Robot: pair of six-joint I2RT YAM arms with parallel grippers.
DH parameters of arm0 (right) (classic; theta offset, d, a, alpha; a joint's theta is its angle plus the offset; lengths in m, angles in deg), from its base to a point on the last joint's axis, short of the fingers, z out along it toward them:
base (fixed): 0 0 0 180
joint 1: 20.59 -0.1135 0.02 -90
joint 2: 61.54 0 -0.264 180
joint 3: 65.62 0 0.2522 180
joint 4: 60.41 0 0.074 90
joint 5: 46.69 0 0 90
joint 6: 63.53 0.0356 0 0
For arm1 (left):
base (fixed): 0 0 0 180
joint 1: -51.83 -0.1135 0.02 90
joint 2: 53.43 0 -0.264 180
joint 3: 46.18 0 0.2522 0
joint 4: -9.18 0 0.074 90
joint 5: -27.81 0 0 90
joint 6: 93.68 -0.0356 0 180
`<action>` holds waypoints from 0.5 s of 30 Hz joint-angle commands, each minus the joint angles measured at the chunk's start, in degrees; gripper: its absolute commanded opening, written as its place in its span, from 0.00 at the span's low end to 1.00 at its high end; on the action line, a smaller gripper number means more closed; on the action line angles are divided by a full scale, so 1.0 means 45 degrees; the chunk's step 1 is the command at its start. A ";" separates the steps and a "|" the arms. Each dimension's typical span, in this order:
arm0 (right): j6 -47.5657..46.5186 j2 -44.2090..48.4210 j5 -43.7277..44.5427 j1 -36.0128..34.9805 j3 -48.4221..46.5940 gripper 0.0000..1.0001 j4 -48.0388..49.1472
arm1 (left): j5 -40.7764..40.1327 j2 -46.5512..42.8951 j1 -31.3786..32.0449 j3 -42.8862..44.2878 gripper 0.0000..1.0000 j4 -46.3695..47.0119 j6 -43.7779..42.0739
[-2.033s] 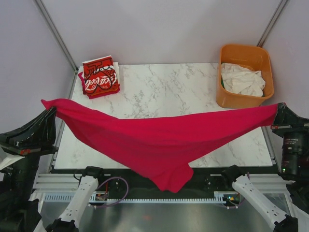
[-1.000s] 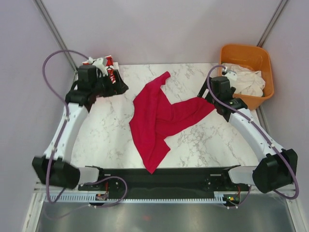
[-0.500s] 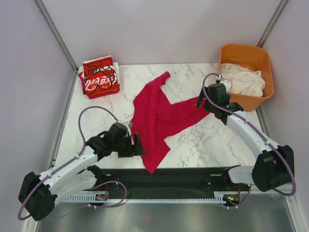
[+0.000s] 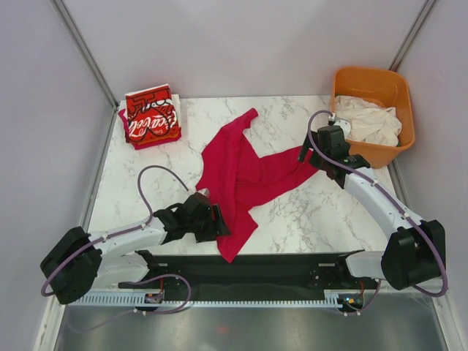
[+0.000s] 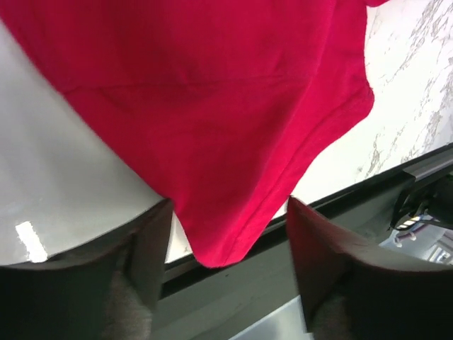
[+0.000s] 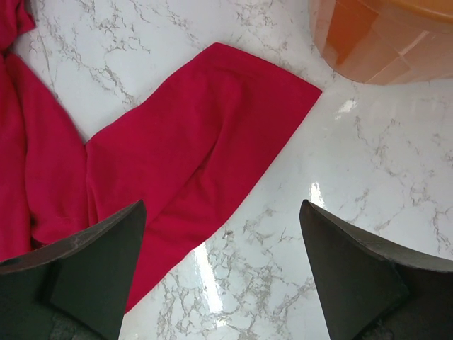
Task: Fold and stack the t-shirts
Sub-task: Flatten the tshirt out
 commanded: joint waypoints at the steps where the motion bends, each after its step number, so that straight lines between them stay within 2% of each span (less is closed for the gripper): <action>1: -0.0173 0.0178 0.0075 0.0086 -0.0045 0.98 0.0214 | -0.0523 0.0692 0.0437 0.0309 0.68 0.0922 0.0666; 3: -0.0173 0.0295 0.0036 0.0086 0.0091 0.98 0.0214 | -0.0581 0.0673 0.0477 0.0290 0.54 0.0962 0.0666; 4: -0.0153 0.0334 0.0036 0.0086 0.0169 0.98 0.0233 | -0.0620 0.0615 0.0477 0.0251 0.35 0.1000 0.0647; 7: 0.0002 0.0315 0.0016 0.0106 0.0521 0.98 0.0272 | -0.0815 0.0478 0.0477 0.0251 0.02 0.1020 0.0452; 12: 0.0432 0.0041 -0.0862 0.0183 0.1573 0.98 0.0565 | -0.1710 -0.0730 0.0244 0.0678 0.02 0.0126 -0.0191; 13: 0.0529 0.0003 -0.0998 0.0184 0.1750 0.98 0.0740 | -0.1946 -0.1275 -0.0183 0.0854 0.02 -0.0865 -0.0618; 15: 0.0725 -0.0212 -0.1116 0.0261 0.2238 0.98 0.0975 | -0.2183 -0.1785 -0.1040 0.1186 0.02 -0.1477 -0.1167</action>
